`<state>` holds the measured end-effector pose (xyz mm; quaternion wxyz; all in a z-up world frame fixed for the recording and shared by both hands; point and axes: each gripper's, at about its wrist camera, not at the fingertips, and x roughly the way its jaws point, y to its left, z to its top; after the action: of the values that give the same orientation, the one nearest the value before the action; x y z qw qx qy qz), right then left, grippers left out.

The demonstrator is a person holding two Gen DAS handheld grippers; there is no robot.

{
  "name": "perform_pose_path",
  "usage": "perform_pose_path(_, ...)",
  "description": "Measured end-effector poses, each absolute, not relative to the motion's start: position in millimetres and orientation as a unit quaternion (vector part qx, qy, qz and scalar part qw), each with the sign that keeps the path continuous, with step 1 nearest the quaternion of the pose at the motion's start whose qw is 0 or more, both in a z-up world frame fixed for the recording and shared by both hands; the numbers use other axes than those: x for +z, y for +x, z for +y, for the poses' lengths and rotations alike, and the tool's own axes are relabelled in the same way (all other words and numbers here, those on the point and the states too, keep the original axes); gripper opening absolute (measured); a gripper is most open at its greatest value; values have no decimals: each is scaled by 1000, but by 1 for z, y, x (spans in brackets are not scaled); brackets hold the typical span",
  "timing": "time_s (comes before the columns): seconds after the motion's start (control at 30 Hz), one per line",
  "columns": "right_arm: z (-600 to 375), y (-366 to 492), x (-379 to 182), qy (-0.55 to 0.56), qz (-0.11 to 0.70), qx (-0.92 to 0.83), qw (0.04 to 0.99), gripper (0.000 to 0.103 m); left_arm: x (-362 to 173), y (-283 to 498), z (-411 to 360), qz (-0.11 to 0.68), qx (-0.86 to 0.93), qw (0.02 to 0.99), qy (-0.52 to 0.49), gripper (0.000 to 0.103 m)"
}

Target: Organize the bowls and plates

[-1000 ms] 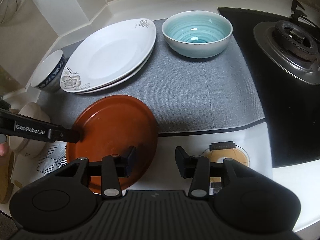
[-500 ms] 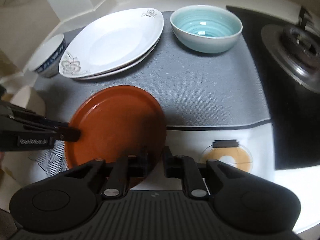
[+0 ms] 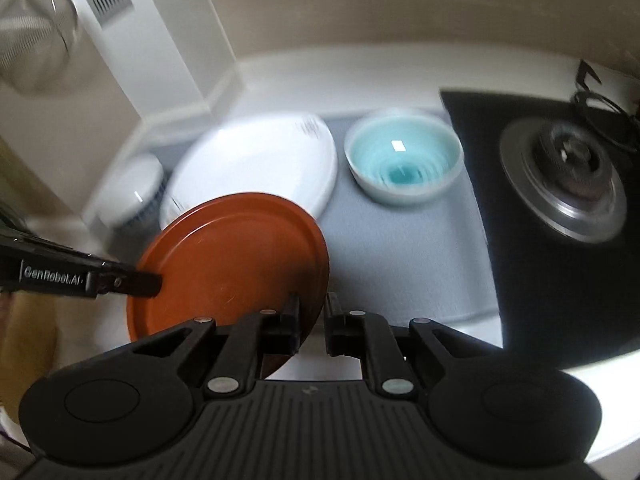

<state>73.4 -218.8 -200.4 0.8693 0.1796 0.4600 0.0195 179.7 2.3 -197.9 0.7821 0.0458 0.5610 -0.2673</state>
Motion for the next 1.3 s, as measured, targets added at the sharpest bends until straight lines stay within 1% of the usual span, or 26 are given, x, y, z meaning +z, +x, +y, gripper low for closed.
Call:
perform_pose_path(0.07,-216,82,-185,184,444,28,876,13,-182,192,10,553,-263,790,34,13)
perform_pose_path(0.17,-206,97,-163,155,417,39,895,14,-162,205,12,522,-260,811,54,13)
perform_pose_path(0.23,-201,106,-152,136,401,47,905,15,-148,218,12,499,-254,828,41,13)
perform_pose_path(0.37,-207,128,-147,142,387,57,909,15,-138,228,7,451,-249,856,38,13)
perform_pose_path(0.5,-218,151,-165,172,393,39,902,13,-159,235,-5,446,-229,864,45,13)
perform_pose_path(0.67,-217,176,-205,160,424,24,891,14,-193,255,-30,454,-203,866,55,13)
perform_pose_path(0.83,-219,189,-235,162,440,10,883,13,-228,261,-35,476,-195,855,70,12)
perform_pose_path(1.0,-219,196,-259,170,456,10,873,11,-263,272,-26,517,-177,836,43,9)
perform_pose_path(1.3,-214,208,-281,168,464,12,870,10,-290,282,-24,529,-156,832,52,8)
